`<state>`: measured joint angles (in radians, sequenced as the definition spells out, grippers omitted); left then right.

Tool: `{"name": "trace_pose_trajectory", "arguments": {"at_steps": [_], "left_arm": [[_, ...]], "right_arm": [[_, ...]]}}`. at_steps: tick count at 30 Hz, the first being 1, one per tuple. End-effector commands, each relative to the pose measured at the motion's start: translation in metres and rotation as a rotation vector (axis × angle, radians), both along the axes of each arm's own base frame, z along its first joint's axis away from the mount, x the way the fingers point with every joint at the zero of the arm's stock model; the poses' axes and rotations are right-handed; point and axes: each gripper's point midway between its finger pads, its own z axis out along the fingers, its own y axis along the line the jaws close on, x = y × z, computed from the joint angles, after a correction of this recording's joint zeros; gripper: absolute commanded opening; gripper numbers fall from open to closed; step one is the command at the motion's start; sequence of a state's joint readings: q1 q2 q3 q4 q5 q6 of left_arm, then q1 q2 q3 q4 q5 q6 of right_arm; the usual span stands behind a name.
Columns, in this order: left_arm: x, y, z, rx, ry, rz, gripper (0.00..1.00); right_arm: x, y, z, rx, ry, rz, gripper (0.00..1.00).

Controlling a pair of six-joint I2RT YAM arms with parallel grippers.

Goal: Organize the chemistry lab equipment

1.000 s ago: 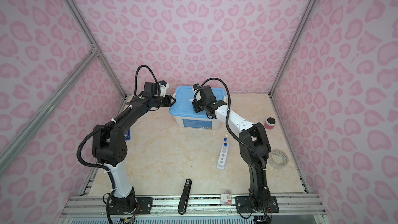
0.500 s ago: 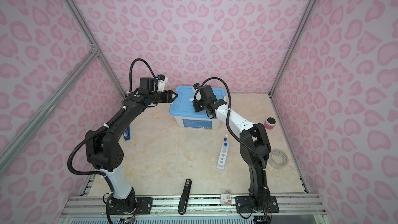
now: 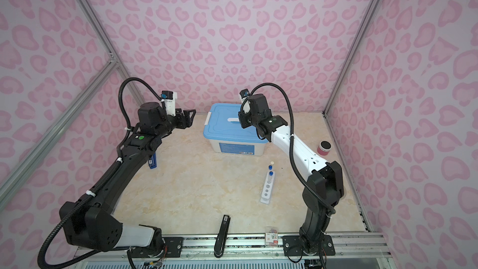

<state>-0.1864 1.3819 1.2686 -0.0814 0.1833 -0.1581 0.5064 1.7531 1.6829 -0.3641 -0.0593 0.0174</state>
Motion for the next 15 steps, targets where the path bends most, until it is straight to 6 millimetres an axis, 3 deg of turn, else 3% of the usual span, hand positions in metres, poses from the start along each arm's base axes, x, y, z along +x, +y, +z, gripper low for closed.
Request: {"name": "trace_pose_trajectory", "arguments": {"at_steps": [1,4,5,8,15], "left_arm": [[-0.008,0.032,0.023,-0.022,-0.145,0.143,0.79],[-0.025,0.057,0.014,-0.033,-0.187,0.265,0.82],[-0.030,0.065,0.011,-0.044,-0.207,0.310,0.83],[-0.042,0.082,-0.014,-0.048,-0.194,0.387,0.84],[-0.071,0.114,-0.074,-0.045,-0.197,0.551,0.84]], "right_arm": [[-0.011,-0.027,0.017,-0.024,-0.061,-0.069,0.42],[-0.036,-0.053,0.035,-0.032,-0.110,-0.121,0.49],[-0.047,-0.064,0.027,-0.046,-0.107,-0.146,0.53],[-0.073,-0.098,0.028,-0.077,-0.142,-0.229,0.62],[-0.128,-0.170,0.010,-0.050,-0.204,-0.464,0.74]]}}
